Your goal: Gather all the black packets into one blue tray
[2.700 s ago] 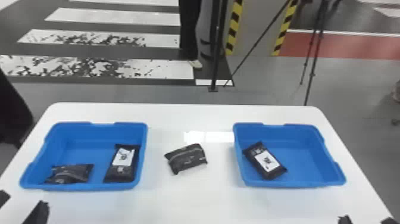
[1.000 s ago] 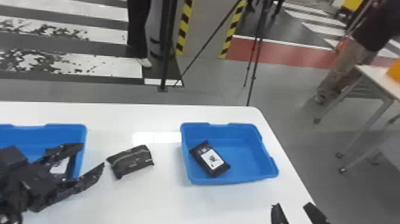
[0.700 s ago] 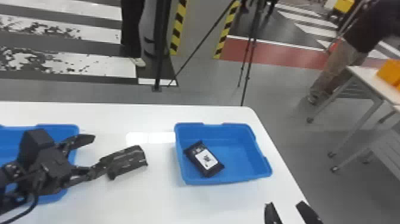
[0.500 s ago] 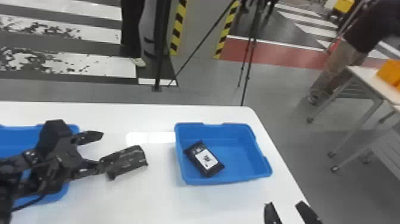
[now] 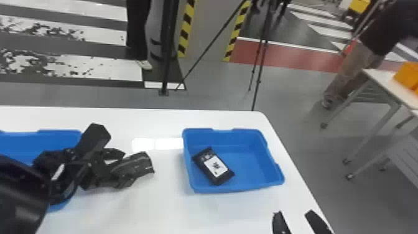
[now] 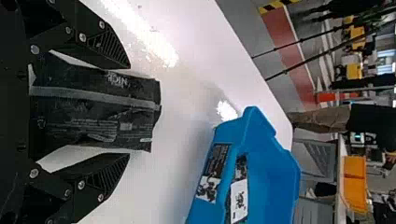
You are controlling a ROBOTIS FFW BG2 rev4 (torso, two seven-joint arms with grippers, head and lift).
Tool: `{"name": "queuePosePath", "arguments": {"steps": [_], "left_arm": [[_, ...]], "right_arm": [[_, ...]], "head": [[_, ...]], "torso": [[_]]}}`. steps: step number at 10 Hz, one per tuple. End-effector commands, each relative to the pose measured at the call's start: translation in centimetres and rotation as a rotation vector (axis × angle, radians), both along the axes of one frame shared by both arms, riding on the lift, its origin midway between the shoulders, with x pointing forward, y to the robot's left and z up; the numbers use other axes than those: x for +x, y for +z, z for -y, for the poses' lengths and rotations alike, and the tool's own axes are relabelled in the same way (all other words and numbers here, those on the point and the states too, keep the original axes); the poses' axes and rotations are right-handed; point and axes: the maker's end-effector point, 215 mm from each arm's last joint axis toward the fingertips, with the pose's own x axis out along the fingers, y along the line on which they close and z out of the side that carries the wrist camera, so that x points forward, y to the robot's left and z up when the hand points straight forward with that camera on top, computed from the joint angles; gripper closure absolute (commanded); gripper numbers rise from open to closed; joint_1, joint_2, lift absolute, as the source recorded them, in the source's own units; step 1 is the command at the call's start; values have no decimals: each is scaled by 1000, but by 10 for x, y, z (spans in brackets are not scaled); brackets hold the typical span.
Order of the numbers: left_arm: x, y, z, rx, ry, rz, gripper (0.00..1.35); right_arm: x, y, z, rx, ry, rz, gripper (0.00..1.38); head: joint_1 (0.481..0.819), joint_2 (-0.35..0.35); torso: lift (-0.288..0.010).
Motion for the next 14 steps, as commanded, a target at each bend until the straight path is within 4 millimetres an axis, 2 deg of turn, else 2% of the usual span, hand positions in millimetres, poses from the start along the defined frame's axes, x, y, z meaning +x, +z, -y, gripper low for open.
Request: {"name": "queuePosePath", "arguments": {"steps": [1, 2, 4, 5, 7, 9, 10, 11, 12, 13, 14], "left_arm": [[-7, -18, -3, 34, 6, -68, 420], [-10, -30, -9, 62, 16, -112, 651], [-14, -32, -4, 43, 15, -111, 1219], [-13, -28, -1, 30, 9, -93, 1211], [4, 5, 11, -22, -42, 45, 1211], [12, 51, 17, -120, -48, 131, 1211], [14, 77, 7, -141, -33, 178, 1211], [10, 97, -14, -149, 5, 215, 1211], [0, 118, -49, -143, 69, 256, 1211], [-10, 137, -90, -139, 145, 298, 1211], [-21, 142, -133, -108, 218, 311, 1211]], "right_arm": [[1, 0, -1, 5, -1, 2, 140], [1, -2, -1, 6, 0, 0, 140], [0, -3, -1, 11, 0, -3, 140], [0, -5, 0, 13, -1, -5, 140], [0, -4, 0, 15, 0, -4, 144], [0, -2, -1, 16, 1, -1, 145], [0, -2, -1, 16, 1, -1, 145], [-1, -3, -1, 16, 1, -3, 145], [-1, -3, -1, 15, 2, -3, 145], [-2, -2, -1, 17, 1, -3, 145], [-1, -4, -3, 21, 4, -5, 145]], "head": [[695, -350], [695, -350], [695, -350], [695, -350], [695, -350], [695, -350], [695, -350], [695, -350], [695, -350], [695, -350], [695, -350]], "torso": [[-110], [-110], [-110], [-110], [-110], [-110], [-110], [-110], [-110], [-110], [-110]]}}
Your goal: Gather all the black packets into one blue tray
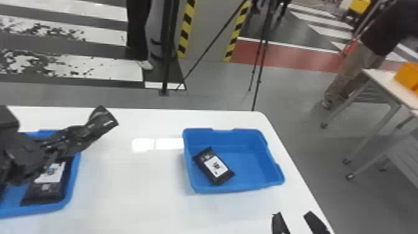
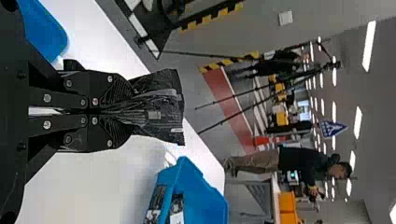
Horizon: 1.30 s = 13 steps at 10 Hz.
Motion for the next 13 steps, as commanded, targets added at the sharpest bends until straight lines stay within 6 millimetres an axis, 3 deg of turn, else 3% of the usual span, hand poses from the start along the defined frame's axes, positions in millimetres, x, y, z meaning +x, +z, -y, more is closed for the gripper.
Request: {"name": "queuePosePath", "arguments": {"steps": [1, 4, 5, 6, 8, 9, 11, 13], "left_arm": [[-20, 4, -66, 31, 116, 4, 1211], [-53, -15, -158, 113, 256, -22, 1211], [-56, -14, -180, 152, 284, -11, 1210], [-54, -8, -185, 180, 281, 17, 1125], [-54, -11, -210, 256, 319, 14, 85], [-63, -10, -213, 251, 314, 32, 53], [-90, -12, -222, 165, 349, 52, 236], [-119, -11, -208, 41, 344, 82, 245]], "right_arm": [[0, -1, -2, 2, 4, -4, 145], [0, -4, -3, 10, 7, -12, 145], [0, -6, -4, 13, 10, -18, 145], [1, -8, -7, 20, 14, -25, 145], [6, -6, -12, 8, 33, -18, 144], [10, 1, -17, -19, 51, -9, 140], [20, 18, -30, -80, 99, 11, 140], [32, 26, -43, -120, 146, 1, 147]], "head": [[695, -297], [695, -154], [695, -99], [695, -60], [695, -18], [695, 7], [695, 41], [695, 74]], "torso": [[-110], [-110], [-110], [-110], [-110], [-110], [-110], [-110]]}}
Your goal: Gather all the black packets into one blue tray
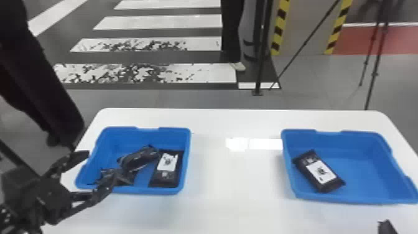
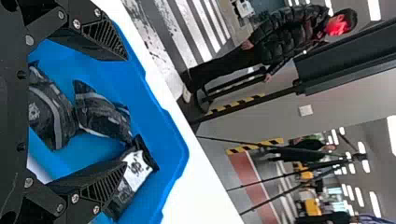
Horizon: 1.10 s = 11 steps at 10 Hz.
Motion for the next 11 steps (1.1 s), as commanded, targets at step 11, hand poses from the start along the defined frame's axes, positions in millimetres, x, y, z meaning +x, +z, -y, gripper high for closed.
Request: {"name": "queuePosePath", "arguments": {"steps": [11], "left_arm": [[-121, 19, 59, -479, 19, 115, 246]], "right_arm": [[109, -48, -17, -89, 194, -295, 140]], "head": [[695, 24]], "torso": [[-110]]}}
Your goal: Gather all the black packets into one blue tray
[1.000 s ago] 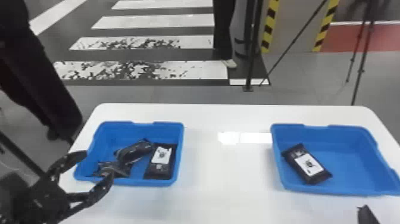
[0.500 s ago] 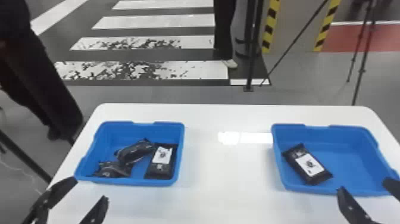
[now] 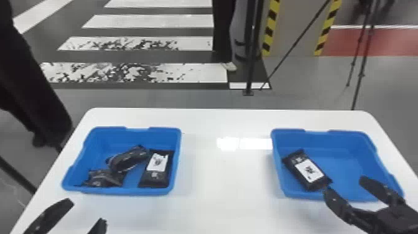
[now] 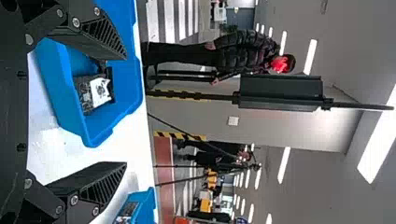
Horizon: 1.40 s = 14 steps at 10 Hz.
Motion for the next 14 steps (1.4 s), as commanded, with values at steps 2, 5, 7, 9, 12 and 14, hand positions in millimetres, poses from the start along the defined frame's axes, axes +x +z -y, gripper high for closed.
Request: {"name": "queuePosePath", "arguments": {"steps": [2, 5, 7, 9, 12, 14], "left_arm": [[-4, 0, 2, -43, 12, -3, 246], [0, -4, 11, -51, -10, -16, 246], [2, -5, 15, -49, -22, -21, 246], [2, -7, 16, -50, -25, -28, 246], [4, -8, 20, -43, -35, -30, 246], [3, -9, 19, -42, -33, -32, 246]], "right_arm": [[23, -4, 2, -9, 12, -35, 139], [56, -45, -57, 84, 194, -138, 140], [70, -54, -66, 92, 232, -164, 144], [71, -69, -58, 81, 235, -197, 144], [89, -76, -57, 46, 260, -215, 144], [97, -70, -34, 11, 229, -202, 145]], "head": [[695, 13], [695, 39], [695, 89], [695, 90], [695, 75], [695, 67]], "torso": [[-110], [-110], [-110], [-110], [-110], [-110]]}}
